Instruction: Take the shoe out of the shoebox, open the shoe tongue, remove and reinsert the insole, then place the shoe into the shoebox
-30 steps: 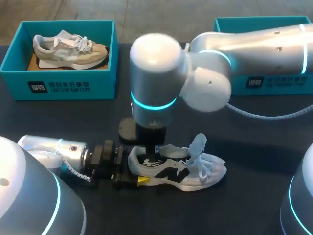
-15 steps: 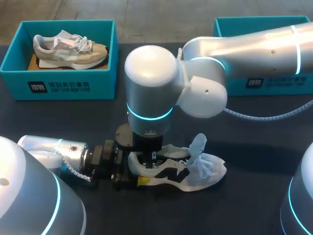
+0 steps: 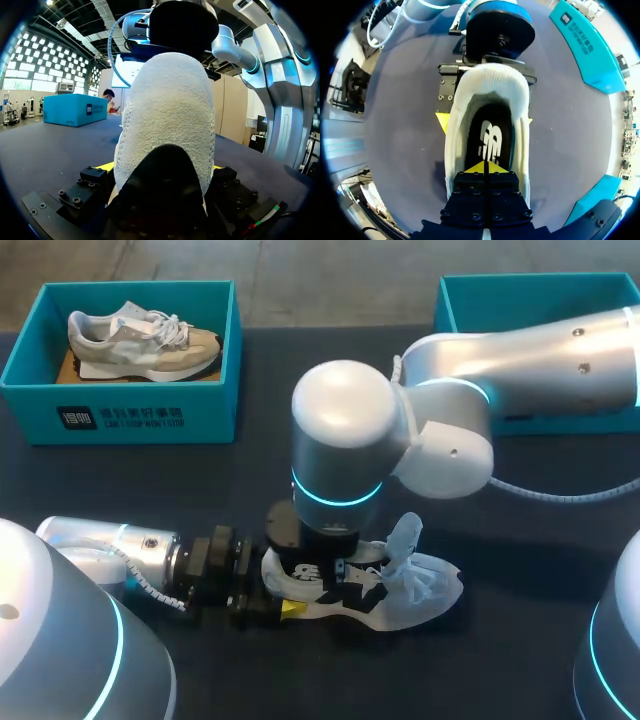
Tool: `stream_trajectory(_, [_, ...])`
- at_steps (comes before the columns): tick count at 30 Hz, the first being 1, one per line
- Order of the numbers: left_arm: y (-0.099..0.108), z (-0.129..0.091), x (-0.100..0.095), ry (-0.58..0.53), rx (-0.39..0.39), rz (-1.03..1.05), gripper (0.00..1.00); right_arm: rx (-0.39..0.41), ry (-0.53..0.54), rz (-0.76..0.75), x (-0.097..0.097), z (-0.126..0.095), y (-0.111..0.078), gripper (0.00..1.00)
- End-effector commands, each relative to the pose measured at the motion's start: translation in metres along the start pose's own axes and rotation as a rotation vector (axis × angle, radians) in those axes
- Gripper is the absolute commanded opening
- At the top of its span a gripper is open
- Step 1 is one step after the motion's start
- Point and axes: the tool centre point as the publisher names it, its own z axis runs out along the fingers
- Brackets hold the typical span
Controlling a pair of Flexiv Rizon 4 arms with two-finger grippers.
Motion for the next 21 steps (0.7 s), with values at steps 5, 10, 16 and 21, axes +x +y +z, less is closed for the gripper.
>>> stream_trajectory(5, [0.005,0.000,0.002,-0.001,-0.001,-0.001,0.00,-0.010,-0.026,0.026,0.001,-0.001,-0.017,0.00])
stream_trajectory(10, [0.005,0.000,0.002,-0.001,-0.001,-0.001,0.00,0.012,-0.040,0.042,-0.001,-0.002,-0.023,0.00])
stream_trajectory(16, [0.005,0.000,0.002,-0.001,-0.001,-0.001,0.00,0.011,-0.058,0.068,-0.005,0.001,-0.030,0.00])
stream_trajectory(21, [0.005,0.000,0.002,-0.001,-0.001,-0.001,0.00,0.015,-0.074,0.079,-0.008,0.000,-0.035,0.00])
